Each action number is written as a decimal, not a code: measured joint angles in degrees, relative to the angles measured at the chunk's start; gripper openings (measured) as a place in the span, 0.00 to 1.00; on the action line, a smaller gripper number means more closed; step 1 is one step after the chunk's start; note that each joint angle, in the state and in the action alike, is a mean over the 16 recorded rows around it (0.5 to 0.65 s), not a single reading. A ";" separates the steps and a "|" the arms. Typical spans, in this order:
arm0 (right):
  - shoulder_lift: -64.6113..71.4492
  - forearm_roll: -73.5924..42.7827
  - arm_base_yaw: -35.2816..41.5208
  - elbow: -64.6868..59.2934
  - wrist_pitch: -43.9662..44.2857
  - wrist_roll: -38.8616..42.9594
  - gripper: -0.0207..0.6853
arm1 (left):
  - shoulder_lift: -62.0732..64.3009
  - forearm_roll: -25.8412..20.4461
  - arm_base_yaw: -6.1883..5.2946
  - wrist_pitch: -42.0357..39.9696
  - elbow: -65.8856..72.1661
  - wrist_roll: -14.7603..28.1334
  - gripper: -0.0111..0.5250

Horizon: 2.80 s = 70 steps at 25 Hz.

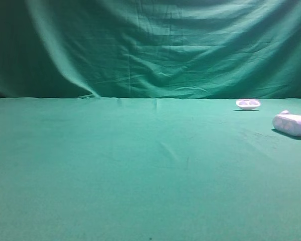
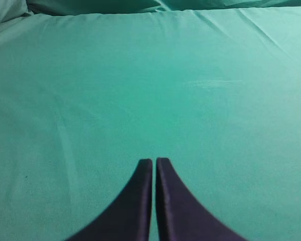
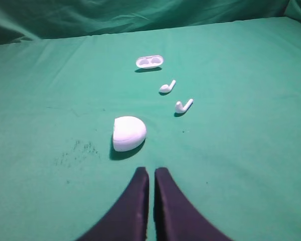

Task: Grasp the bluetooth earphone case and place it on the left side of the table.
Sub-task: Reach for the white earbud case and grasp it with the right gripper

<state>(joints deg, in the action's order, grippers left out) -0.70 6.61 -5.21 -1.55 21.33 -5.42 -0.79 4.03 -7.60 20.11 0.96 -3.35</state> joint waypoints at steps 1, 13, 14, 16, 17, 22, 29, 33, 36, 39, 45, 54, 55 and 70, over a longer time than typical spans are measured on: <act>0.00 0.05 0.00 0.00 -0.25 0.00 0.03 | 0.00 0.00 0.00 0.00 0.00 0.00 0.02; 0.40 1.84 0.00 0.74 -17.16 -0.35 0.03 | 0.00 0.00 0.00 0.00 0.00 0.00 0.02; 0.80 2.04 0.00 1.26 -18.54 -0.56 0.03 | 0.00 0.00 0.00 0.00 0.00 0.00 0.02; 2.24 2.44 0.00 2.78 -20.54 -1.04 0.03 | 0.00 0.00 0.00 0.00 0.00 0.00 0.02; 3.31 2.58 0.00 3.76 -21.06 -1.31 0.03 | 0.00 0.00 0.00 0.00 0.00 0.00 0.02; 11.91 2.96 0.00 10.60 -17.86 -2.70 0.03 | 0.00 0.00 0.00 0.00 0.00 0.00 0.02; 31.60 3.11 0.00 23.34 -3.10 -4.65 0.03 | 0.00 0.00 0.00 0.00 0.00 0.00 0.02; 44.02 3.10 0.00 30.11 4.78 -5.79 0.03 | 0.00 0.00 0.00 0.00 0.00 0.00 0.02; 52.62 3.02 -0.14 34.59 9.50 -7.01 0.05 | 0.00 0.00 0.00 0.00 0.00 0.00 0.02; 60.43 2.92 -0.76 38.67 13.07 -8.69 0.12 | 0.00 0.00 0.00 0.00 0.00 0.00 0.02; 74.03 2.53 -2.63 45.64 16.71 -12.08 0.39 | 0.00 0.00 0.00 0.00 0.00 0.00 0.02; 89.67 2.05 -4.97 52.14 15.57 -14.54 0.80 | 0.00 0.00 0.00 0.00 0.00 0.00 0.02; 91.12 2.02 -5.02 52.66 15.29 -14.60 0.82 | 0.00 0.00 0.00 0.00 0.00 0.00 0.02; 102.18 1.92 -5.03 57.00 12.90 -14.84 0.65 | 0.00 0.00 0.00 0.00 0.00 0.00 0.02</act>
<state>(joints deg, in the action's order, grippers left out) 101.48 8.53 -10.24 55.44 34.23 -20.26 -0.79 4.03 -7.60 20.11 0.96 -3.35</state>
